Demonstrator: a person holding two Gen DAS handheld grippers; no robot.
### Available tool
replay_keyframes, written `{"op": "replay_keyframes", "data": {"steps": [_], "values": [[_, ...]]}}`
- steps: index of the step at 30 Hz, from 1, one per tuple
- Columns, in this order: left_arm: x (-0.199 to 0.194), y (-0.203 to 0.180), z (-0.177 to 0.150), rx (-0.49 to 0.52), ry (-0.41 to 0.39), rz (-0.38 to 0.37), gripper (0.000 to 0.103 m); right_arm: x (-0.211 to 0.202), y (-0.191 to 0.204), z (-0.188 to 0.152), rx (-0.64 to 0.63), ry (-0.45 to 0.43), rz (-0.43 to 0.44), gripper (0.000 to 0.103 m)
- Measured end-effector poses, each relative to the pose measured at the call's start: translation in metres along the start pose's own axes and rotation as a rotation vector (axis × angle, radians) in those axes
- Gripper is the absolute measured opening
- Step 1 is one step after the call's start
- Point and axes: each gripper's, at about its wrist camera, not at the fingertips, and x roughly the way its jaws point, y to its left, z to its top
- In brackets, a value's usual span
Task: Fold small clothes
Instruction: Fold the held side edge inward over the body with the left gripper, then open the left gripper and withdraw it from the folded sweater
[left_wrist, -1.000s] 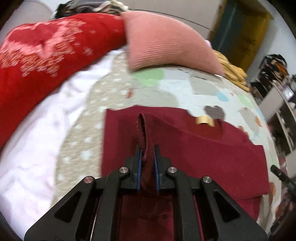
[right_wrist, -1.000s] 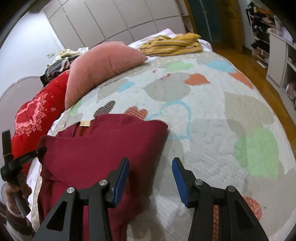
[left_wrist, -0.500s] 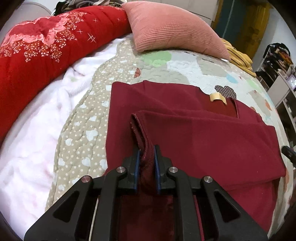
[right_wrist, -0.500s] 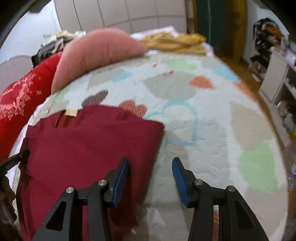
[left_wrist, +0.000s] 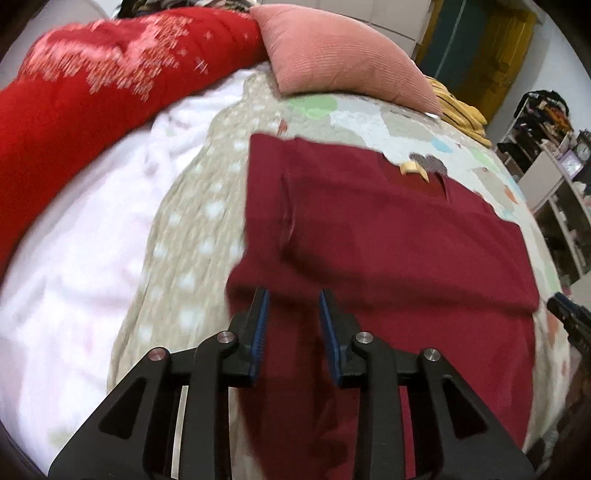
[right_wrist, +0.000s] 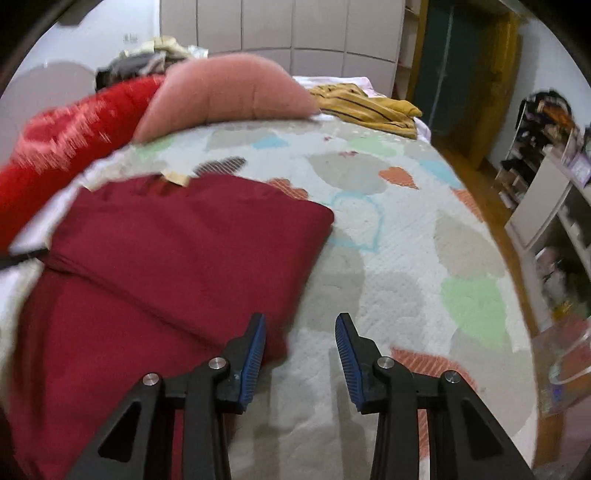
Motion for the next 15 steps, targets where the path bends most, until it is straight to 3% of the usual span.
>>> {"op": "replay_keyframes", "data": {"steps": [2, 5, 9, 12, 14, 15], "values": [[-0.008, 0.006, -0.016, -0.024, 0.019, -0.018, 0.027, -0.011, 0.004, -0.009, 0.051, 0.008, 0.095, 0.045], [-0.021, 0.010, -0.043, -0.031, 0.042, -0.056, 0.027, -0.015, 0.015, -0.029, 0.081, 0.056, 0.214, 0.047], [-0.034, 0.003, -0.069, 0.001, 0.054, -0.069, 0.027, -0.007, 0.033, -0.057, 0.060, 0.110, 0.202, 0.047], [-0.032, -0.007, -0.078, 0.019, 0.056, -0.063, 0.044, -0.001, 0.036, -0.071, 0.101, 0.124, 0.211, 0.048], [-0.029, -0.015, -0.083, 0.027, 0.055, -0.058, 0.047, -0.001, 0.042, -0.075, 0.086, 0.094, 0.191, 0.048], [-0.029, -0.017, -0.085, 0.037, 0.052, -0.042, 0.047, -0.001, 0.045, -0.076, 0.078, 0.081, 0.183, 0.042]]}}
